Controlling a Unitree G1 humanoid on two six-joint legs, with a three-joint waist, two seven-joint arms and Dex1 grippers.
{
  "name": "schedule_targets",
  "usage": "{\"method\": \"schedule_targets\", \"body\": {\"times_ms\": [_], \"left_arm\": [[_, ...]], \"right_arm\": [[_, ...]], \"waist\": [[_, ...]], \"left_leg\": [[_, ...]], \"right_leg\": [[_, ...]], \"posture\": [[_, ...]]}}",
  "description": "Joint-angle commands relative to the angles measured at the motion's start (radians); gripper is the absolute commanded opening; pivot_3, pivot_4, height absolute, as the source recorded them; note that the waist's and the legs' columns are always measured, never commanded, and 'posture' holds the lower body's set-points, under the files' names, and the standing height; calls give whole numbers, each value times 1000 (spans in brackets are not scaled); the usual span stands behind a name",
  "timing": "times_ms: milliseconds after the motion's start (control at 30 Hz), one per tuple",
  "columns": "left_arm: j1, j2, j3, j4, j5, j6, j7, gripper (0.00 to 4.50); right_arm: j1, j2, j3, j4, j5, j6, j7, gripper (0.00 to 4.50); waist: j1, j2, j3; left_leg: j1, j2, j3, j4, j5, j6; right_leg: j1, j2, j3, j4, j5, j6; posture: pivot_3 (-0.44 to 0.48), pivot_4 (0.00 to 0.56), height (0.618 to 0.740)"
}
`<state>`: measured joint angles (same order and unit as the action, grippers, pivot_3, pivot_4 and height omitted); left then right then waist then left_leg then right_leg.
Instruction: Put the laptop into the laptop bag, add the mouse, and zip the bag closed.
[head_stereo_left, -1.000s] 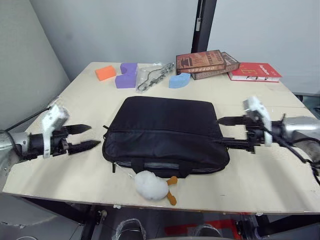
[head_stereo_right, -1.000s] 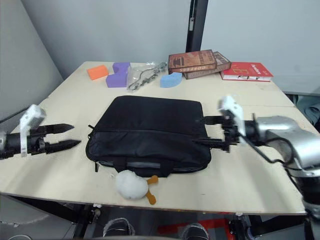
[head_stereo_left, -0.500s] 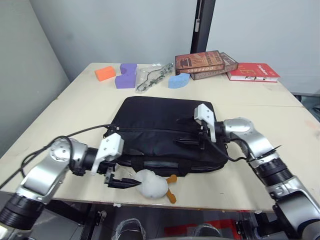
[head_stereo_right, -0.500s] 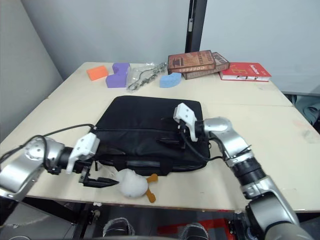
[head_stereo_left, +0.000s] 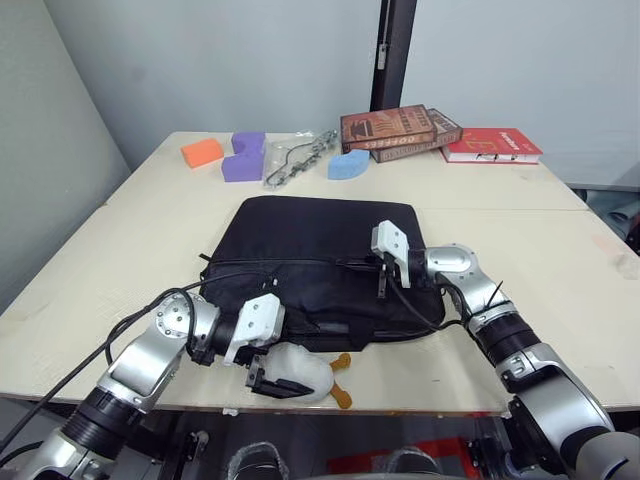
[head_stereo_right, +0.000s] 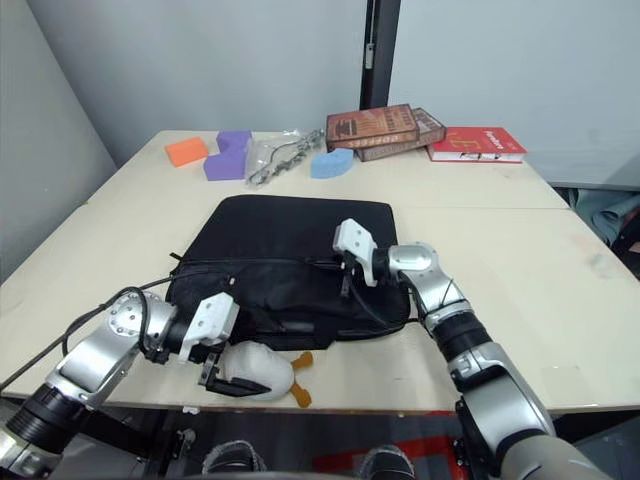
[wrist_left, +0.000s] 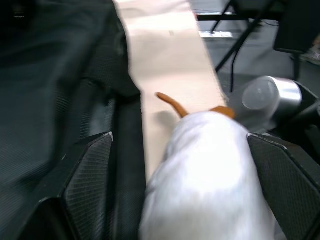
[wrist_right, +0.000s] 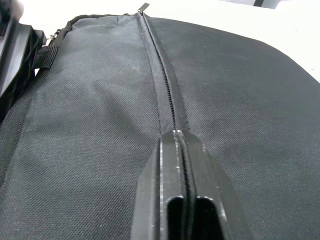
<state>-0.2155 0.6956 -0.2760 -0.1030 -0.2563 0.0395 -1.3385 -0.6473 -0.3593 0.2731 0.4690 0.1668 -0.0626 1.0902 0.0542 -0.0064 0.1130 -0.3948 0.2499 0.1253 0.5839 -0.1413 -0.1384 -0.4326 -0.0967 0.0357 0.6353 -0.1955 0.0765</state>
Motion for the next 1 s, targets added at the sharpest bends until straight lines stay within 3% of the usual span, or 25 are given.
{"method": "schedule_targets", "body": {"times_ms": [33, 67, 167, 300, 533, 767, 1000], "left_arm": [[-19, -3, -23, 67, 56, -98, -15, 4500], [-21, -2, -25, 80, 60, -112, -22, 4500], [-13, 13, -21, 104, 51, -133, -49, 3773], [-8, 10, -13, 128, 34, -154, -73, 2234], [-24, -24, -22, 172, 20, -179, -92, 23], [-96, -150, -50, 204, 5, -160, -76, 23], [-226, -263, -99, 188, -9, -1, -67, 23]], "right_arm": [[17, -3, 24, 26, -45, 35, 12, 26], [17, -3, 24, 24, -45, 37, 12, 26], [17, -6, 24, 21, -46, 41, 15, 0], [18, -5, 31, 26, -55, 53, 13, 0], [27, 16, 39, 87, -84, 74, -22, 0], [27, 55, 58, 81, -82, 122, -27, 0], [16, 74, 60, 84, -86, 140, -26, 0]], "waist": [[-2, 0, 0], [-2, 0, 0], [-2, 0, 0], [-2, 0, -1], [-3, 1, -3], [-7, 2, -5], [-17, 2, -5]], "left_leg": [[0, 0, 0, 0, 0, 0], [1, 0, 0, 0, 0, 0], [1, 0, 0, 0, 0, 0], [2, 0, 0, 0, 0, 0], [7, 0, 3, -2, 0, 0], [11, 0, 4, -4, 0, -1], [12, 0, 5, -9, 0, -1]], "right_leg": [[0, 0, 0, 0, 0, 0], [0, 0, 0, 1, 0, 0], [0, 0, 0, 1, 0, 0], [0, 0, 0, 0, 0, 0], [2, 0, 3, 1, 0, 0], [5, 0, 4, 0, -1, 0], [4, 1, 5, -1, -1, 0]], "posture": [[0, 150, 734], [0, 150, 734], [0, 150, 734], [0, 150, 734], [0, 150, 734], [0, 150, 734], [0, 150, 734]]}}
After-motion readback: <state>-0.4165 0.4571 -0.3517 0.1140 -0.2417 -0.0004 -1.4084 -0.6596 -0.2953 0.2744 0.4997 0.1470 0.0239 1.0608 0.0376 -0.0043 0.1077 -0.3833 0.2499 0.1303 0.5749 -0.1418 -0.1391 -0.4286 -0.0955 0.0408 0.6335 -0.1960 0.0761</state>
